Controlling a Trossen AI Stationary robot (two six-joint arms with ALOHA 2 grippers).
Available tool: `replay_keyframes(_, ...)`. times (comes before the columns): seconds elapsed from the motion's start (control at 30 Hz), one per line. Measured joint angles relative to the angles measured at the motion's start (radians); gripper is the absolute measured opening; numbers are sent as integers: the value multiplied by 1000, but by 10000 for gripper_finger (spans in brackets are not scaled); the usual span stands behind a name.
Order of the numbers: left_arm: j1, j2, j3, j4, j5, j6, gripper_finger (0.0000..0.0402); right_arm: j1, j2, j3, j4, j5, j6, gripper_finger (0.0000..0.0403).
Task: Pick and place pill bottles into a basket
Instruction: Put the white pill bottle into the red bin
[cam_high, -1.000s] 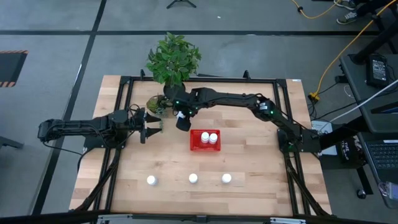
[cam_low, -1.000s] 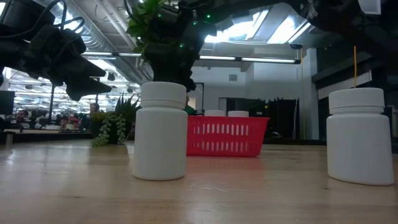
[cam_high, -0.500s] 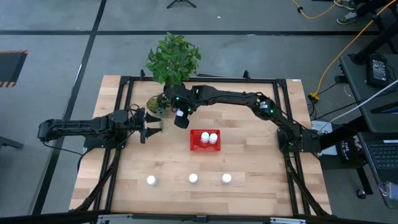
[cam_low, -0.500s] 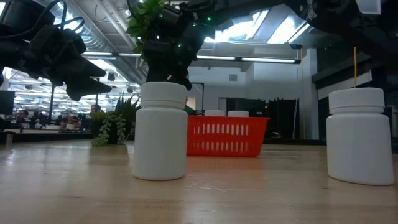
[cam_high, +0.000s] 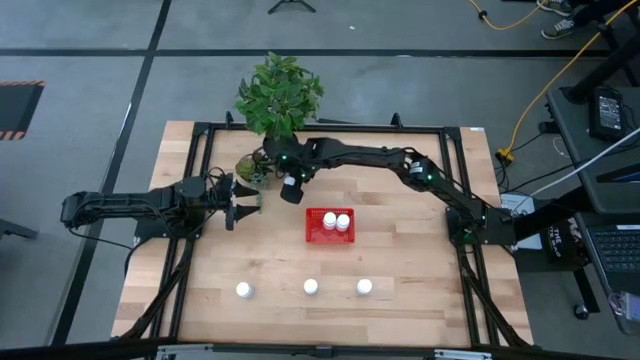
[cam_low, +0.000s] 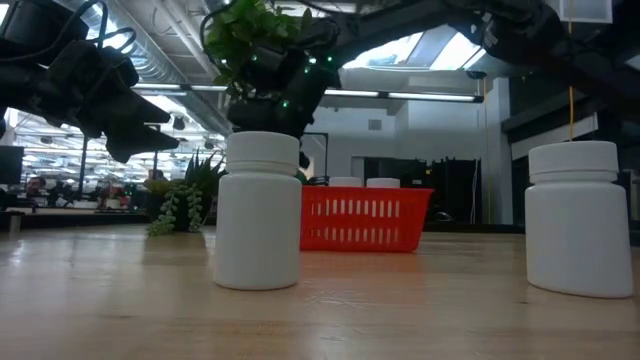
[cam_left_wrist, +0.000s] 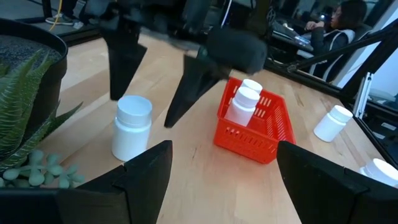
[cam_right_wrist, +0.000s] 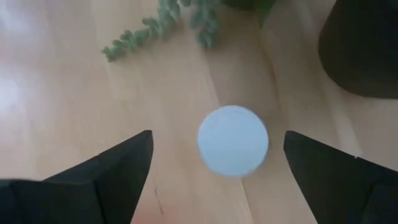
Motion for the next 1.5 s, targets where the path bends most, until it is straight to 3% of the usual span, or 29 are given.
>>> replay_keyframes(0.53,0,0,0,0,-2,-17,281,-17,12,0,24,38,-43,361)
replay_keyframes(1.13,0,0,0,0,-3,-19,281,-19,39,0,41,24,-47,325)
replay_keyframes(1.5,0,0,0,0,0,-37,281,-18,43,0,45,23,-45,323)
